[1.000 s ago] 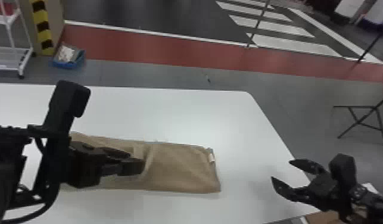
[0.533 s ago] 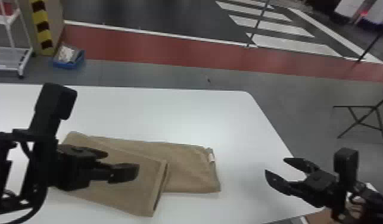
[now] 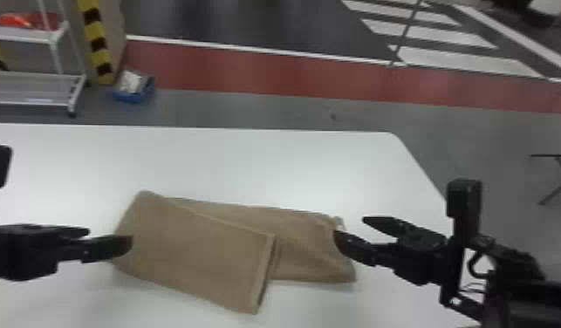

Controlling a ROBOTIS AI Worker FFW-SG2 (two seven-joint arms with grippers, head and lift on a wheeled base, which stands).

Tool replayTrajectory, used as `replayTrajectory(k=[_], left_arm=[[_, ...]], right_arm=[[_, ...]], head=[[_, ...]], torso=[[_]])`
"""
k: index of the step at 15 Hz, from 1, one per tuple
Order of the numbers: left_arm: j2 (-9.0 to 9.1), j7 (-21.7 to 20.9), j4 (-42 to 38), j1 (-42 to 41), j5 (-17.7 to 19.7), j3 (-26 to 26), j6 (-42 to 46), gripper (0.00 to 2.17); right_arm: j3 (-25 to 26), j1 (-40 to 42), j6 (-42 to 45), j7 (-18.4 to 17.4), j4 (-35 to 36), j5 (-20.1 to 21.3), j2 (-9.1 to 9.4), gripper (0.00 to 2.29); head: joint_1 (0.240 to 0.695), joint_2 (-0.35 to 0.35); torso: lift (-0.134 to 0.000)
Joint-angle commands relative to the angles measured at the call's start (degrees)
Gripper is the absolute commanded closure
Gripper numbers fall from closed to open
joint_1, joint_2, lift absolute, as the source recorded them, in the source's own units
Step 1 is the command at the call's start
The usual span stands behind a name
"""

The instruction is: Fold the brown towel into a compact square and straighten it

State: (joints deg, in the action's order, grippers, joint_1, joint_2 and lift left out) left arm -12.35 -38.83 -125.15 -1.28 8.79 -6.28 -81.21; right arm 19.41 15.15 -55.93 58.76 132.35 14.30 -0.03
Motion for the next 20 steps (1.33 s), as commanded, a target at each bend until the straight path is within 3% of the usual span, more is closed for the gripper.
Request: replayTrajectory(k=[1, 4, 5, 10, 15, 20], left_arm=[[-1.54, -0.19, 4.56, -0.56, 3.6, -5.58, 4.08, 0.02], [-5.14, -0.37, 8.6, -0.39, 6.33, -7.17, 8.65, 0.02], [-5.67, -0.63, 9.66, -0.12, 6.76, -7.17, 9.35, 0.02], [-7.78, -1.51, 13.61, 1.55, 9.23, -6.55, 11.81, 0.02], [-8.48, -1.95, 15.37, 1.9, 9.75, -5.94, 14.1, 0.02], [-8.66, -2.04, 16.51, 2.52, 9.75, -5.23, 14.45, 0.02]], right_arm=[[-7.89, 1.46, -0.46, -2.51, 0.1, 4.16, 0.08, 0.14], [-15.89, 5.32, 0.6, -7.7, -1.39, 5.3, 0.08, 0.14], [-18.0, 6.47, 2.0, -8.49, -1.83, 5.65, 0.08, 0.15], [-23.71, 7.79, 5.52, -12.8, -3.59, 4.16, 0.08, 0.15], [-23.36, 4.71, 5.87, -15.17, -8.07, 5.04, 0.08, 0.15], [-21.51, -0.3, 4.46, -15.52, -13.87, 5.92, 0.08, 0.15]], head=[[0.695, -0.122], [0.695, -0.006], [0.695, 0.055], [0.695, 0.192], [0.695, 0.209], [0.695, 0.177]], torso=[[-0.124], [-0.124], [-0.124], [-0.124], [-0.124], [-0.124]])
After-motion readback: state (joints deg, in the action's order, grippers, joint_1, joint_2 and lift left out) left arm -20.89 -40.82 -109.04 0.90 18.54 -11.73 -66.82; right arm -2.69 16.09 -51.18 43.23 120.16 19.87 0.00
